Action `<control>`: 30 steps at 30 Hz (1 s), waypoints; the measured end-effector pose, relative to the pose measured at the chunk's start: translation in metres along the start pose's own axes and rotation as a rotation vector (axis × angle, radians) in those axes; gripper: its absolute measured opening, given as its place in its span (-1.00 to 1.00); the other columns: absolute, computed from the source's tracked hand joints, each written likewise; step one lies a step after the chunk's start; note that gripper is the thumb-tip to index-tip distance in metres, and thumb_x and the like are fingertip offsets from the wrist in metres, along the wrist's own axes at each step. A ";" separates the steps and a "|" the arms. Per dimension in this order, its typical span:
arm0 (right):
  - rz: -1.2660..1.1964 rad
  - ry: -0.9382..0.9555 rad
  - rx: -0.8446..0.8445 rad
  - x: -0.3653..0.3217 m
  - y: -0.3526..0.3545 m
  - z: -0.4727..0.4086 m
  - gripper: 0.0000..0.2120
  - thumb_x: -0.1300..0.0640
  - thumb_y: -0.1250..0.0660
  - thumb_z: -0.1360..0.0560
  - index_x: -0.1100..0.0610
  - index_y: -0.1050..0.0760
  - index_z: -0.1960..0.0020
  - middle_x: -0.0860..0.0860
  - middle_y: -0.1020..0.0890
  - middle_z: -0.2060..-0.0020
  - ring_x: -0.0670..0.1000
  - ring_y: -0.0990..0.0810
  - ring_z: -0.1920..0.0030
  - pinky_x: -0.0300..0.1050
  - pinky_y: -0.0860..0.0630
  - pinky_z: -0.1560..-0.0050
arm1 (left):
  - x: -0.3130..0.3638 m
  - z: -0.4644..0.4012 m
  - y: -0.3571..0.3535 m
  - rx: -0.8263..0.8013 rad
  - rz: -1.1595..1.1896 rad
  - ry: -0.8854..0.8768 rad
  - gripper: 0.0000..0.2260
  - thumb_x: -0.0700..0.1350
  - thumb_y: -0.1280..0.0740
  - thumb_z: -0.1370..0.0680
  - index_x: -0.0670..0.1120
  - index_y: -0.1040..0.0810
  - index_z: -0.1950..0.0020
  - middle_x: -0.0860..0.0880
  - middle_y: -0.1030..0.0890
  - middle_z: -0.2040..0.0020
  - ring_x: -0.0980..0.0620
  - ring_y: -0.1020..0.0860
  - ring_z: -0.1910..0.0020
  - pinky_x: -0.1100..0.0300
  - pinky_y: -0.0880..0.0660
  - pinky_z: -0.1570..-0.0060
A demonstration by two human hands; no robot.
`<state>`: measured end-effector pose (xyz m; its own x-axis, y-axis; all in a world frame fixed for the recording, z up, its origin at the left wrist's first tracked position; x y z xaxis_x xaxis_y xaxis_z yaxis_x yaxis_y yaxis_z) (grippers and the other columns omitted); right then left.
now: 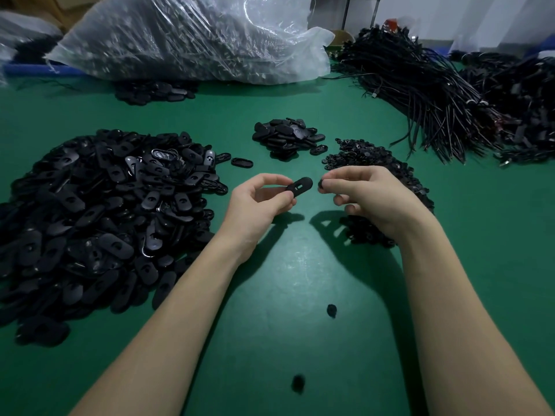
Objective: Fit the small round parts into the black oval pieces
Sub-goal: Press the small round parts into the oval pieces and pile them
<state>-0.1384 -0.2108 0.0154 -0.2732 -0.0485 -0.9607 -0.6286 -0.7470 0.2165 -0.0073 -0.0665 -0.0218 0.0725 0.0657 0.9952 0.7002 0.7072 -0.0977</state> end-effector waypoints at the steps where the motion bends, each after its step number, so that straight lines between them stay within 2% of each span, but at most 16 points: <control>1: -0.026 0.000 -0.026 -0.001 -0.003 0.000 -0.92 0.23 -0.51 -0.51 0.12 -0.71 0.01 -0.02 -0.75 0.19 -0.16 -0.54 0.39 -0.34 -0.44 0.41 | 0.001 0.001 0.000 0.000 -0.017 -0.002 -0.83 -0.29 -0.45 -0.52 -0.02 -0.67 0.01 -0.01 -0.74 0.16 0.05 -0.67 0.12 0.19 -0.62 -0.03; 5: -0.043 0.000 -0.068 -0.003 -0.010 0.001 -0.91 0.23 -0.52 -0.49 0.10 -0.73 0.02 0.00 -0.74 0.17 -0.16 -0.52 0.40 -0.35 -0.44 0.41 | 0.004 0.003 0.000 -0.013 -0.059 -0.008 -0.83 -0.26 -0.47 -0.52 -0.01 -0.68 -0.03 0.04 -0.74 0.06 0.15 -0.67 0.08 0.29 -0.60 0.03; 10: -0.048 0.001 -0.087 -0.002 -0.014 0.001 -0.89 0.26 -0.51 -0.49 0.06 -0.76 0.10 0.06 -0.72 0.16 -0.16 -0.51 0.41 -0.36 -0.42 0.44 | 0.005 0.004 -0.001 -0.020 -0.066 -0.008 -0.81 -0.27 -0.47 -0.52 -0.07 -0.68 -0.10 0.04 -0.74 0.04 0.19 -0.67 0.06 0.34 -0.58 0.05; 17: -0.057 -0.019 -0.085 -0.001 -0.016 0.001 -0.89 0.26 -0.53 -0.47 0.06 -0.75 0.12 0.10 -0.67 0.19 -0.15 -0.50 0.44 -0.36 -0.40 0.46 | 0.005 0.004 -0.002 -0.032 -0.032 -0.007 -0.80 -0.29 -0.45 -0.53 -0.10 -0.68 -0.12 0.00 -0.74 0.01 0.16 -0.66 0.04 0.34 -0.58 0.03; 23: -0.037 -0.025 -0.058 -0.001 -0.015 0.000 -0.88 0.26 -0.52 -0.48 0.07 -0.75 0.18 0.05 -0.68 0.23 -0.16 -0.53 0.42 -0.36 -0.43 0.44 | 0.005 0.004 -0.002 -0.033 -0.040 -0.003 -0.79 -0.29 -0.45 -0.53 -0.11 -0.68 -0.14 -0.01 -0.74 -0.01 0.14 -0.66 0.04 0.33 -0.59 0.03; 27: -0.008 0.001 -0.044 -0.005 -0.016 0.002 -0.88 0.29 -0.47 -0.53 0.11 -0.74 0.10 0.03 -0.70 0.27 -0.16 -0.60 0.37 -0.35 -0.51 0.35 | 0.006 0.005 -0.001 -0.031 -0.034 -0.003 -0.79 -0.28 -0.45 -0.54 -0.11 -0.67 -0.16 -0.01 -0.74 -0.01 0.14 -0.66 0.06 0.32 -0.59 0.03; 30: 0.012 0.021 -0.027 -0.011 -0.019 0.004 -0.93 0.31 -0.49 -0.52 0.18 -0.66 0.03 0.04 -0.70 0.33 -0.11 -0.67 0.33 -0.30 -0.59 0.31 | 0.005 0.005 -0.001 -0.034 -0.036 -0.004 -0.79 -0.27 -0.45 -0.53 -0.10 -0.68 -0.14 0.00 -0.74 0.01 0.14 -0.67 0.05 0.31 -0.59 0.02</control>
<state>-0.1263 -0.1939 0.0222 -0.2649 -0.0715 -0.9616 -0.6055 -0.7638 0.2236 -0.0109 -0.0638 -0.0165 0.0444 0.0434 0.9981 0.7264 0.6845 -0.0621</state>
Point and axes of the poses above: each hand's wrist, its own z-axis away from the middle knuckle, its own y-axis out of the back of the hand, x = y × z, the point moved 6 cm from there along -z, towards the middle knuckle
